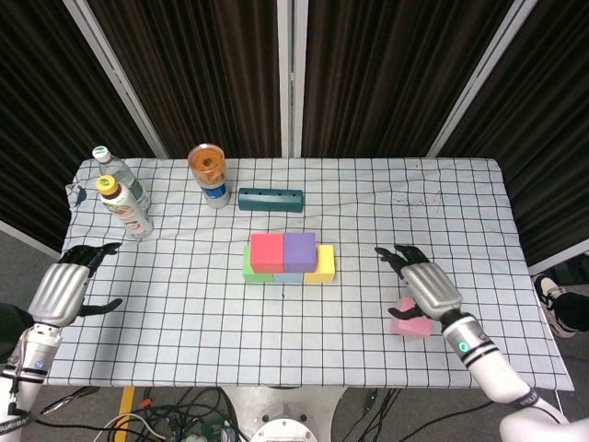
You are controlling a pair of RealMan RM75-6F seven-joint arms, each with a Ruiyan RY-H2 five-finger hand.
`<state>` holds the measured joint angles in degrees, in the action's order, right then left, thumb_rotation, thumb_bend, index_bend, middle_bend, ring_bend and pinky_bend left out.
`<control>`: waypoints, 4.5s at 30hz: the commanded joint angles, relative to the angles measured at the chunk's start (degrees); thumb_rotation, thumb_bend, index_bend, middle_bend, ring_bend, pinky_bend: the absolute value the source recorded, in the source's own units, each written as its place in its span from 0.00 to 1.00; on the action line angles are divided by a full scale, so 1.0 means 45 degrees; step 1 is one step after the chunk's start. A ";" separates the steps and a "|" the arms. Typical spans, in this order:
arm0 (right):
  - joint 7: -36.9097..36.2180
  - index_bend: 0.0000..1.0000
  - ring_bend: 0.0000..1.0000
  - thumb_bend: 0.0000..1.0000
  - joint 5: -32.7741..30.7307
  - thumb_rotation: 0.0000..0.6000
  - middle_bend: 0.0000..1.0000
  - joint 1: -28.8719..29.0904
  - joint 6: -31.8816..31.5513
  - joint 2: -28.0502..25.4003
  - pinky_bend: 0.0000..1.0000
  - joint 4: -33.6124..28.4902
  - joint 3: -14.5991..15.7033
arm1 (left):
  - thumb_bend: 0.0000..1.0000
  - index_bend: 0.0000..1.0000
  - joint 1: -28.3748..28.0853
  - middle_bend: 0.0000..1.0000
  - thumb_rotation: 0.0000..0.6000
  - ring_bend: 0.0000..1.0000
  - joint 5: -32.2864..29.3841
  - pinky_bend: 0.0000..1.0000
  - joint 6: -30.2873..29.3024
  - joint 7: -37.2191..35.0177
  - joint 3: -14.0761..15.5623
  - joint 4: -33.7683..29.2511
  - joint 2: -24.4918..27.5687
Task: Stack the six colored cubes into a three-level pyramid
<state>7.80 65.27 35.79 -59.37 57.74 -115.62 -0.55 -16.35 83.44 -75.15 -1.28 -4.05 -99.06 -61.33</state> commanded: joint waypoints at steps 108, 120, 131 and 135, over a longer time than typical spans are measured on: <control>0.3257 0.00 0.01 0.20 -0.9722 1.00 0.31 0.9191 0.2043 0.3241 0.00 0.2481 -0.2758 | 0.09 0.17 0.0439 0.23 1.00 0.24 0.0251 0.18 -0.0592 -0.0527 0.0088 0.0881 -0.0626; 0.3107 0.00 0.01 0.19 -0.9598 1.00 0.31 0.9000 0.2131 0.3212 0.00 0.2453 -0.2980 | 0.09 0.17 0.0449 0.23 1.00 0.24 0.0219 0.18 -0.0553 -0.0600 0.0070 0.0913 -0.0614; 0.3200 0.00 0.01 0.20 -0.9854 1.00 0.30 0.9051 0.2287 0.3299 0.00 0.2613 -0.2937 | 0.09 0.17 0.0456 0.23 1.00 0.24 0.0136 0.18 -0.0475 -0.0656 0.0062 0.0958 -0.0618; 0.3272 0.00 0.01 0.20 -0.9914 1.00 0.30 0.9069 0.2270 0.3298 0.00 0.2608 -0.2926 | 0.09 0.17 0.0466 0.23 1.00 0.24 0.0164 0.18 -0.0499 -0.0657 0.0062 0.0958 -0.0608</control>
<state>22.45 20.71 76.58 -49.16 72.60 -103.87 -13.75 -14.26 84.18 -77.40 -4.24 -3.77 -94.75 -64.07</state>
